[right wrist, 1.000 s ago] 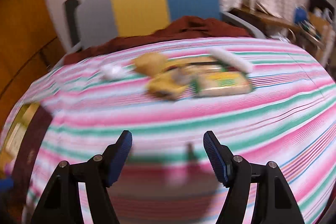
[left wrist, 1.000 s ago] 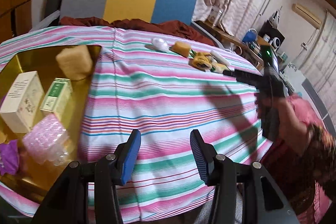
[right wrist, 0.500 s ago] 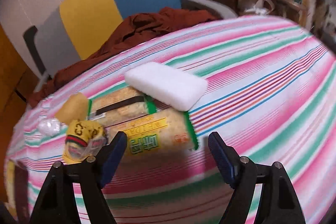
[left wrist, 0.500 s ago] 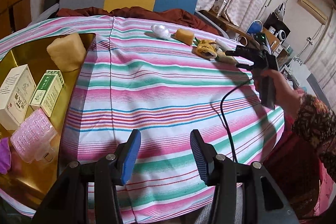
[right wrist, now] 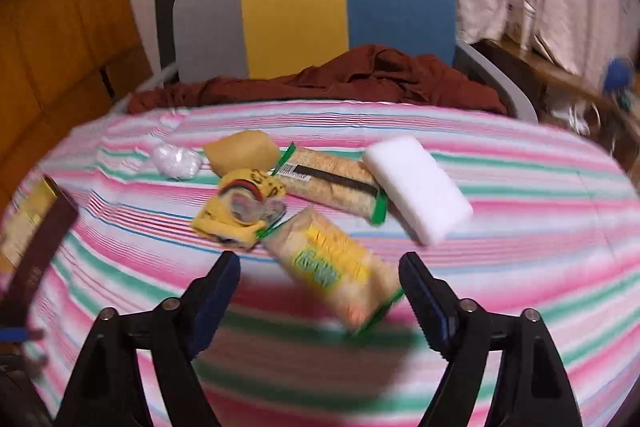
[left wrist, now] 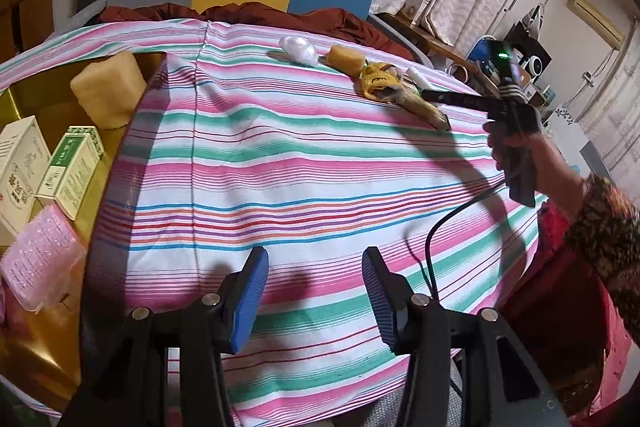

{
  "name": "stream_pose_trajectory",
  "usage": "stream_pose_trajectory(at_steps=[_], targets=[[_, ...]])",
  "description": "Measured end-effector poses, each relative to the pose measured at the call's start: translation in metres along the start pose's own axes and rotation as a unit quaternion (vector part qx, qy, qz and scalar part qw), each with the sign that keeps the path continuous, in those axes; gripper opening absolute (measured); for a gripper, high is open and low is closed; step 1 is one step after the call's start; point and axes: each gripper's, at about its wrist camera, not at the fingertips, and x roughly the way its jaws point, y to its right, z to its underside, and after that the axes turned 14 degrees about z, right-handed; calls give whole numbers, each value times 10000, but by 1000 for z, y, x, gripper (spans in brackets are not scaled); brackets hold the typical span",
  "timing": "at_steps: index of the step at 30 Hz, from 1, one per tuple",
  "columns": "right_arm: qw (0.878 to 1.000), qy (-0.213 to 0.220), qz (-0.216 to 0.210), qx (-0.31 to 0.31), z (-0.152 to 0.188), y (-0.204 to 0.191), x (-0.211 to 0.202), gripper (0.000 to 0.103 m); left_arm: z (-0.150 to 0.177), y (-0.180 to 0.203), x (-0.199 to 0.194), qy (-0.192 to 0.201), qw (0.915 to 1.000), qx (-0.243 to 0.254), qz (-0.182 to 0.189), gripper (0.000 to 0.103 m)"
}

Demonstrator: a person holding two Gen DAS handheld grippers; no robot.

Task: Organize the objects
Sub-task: 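Move both grippers back to the remaining items on the sheet, then grasp the yellow knit glove with the left gripper while the right gripper grasps the WEIDAN cracker packet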

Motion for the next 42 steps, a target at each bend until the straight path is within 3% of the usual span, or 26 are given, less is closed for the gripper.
stream_pose_trajectory(at_steps=[4,12,18,20,23,26,29,32,33,35,40,41,42], targets=[[9978,-654,-13,-127,-8,-2,37,79,-3,-5,-6,67,9999,-76,-97,49],[9994,-273,170,153,16,-6,27,57,-25,1,12,44,9998,-139,120,49],[9942,-86,215,1052,46,-6,5,49,-71,23,52,28,9994,13,337,49],[9904,-25,410,1317,52,-3,-1,49,-90,28,71,-32,9994,10,344,49],[9785,-54,1062,1768,59,9,-5,48,-119,34,106,-132,9994,-60,327,49],[9668,-62,1311,2193,67,21,-7,49,-140,45,136,-199,9994,218,199,50],[9664,-46,1323,2202,67,21,-7,49,-159,57,171,-294,9989,346,119,56],[9667,-47,1337,2183,67,19,-6,49,-175,64,191,-178,9988,452,49,83],[9667,-44,1334,2184,68,20,-7,49,-180,66,195,-134,9989,457,-19,84],[9668,-61,1314,2190,67,20,-4,50,-189,69,205,-52,9987,510,-7,84],[9671,-80,1373,2142,69,20,-2,51,-199,55,236,-278,9989,234,-283,82],[9672,-83,1397,2120,69,19,-2,51,-198,50,241,-338,9987,175,-325,75],[9673,-85,1419,2102,69,18,-1,51,-195,46,243,-365,9988,159,-271,57]])
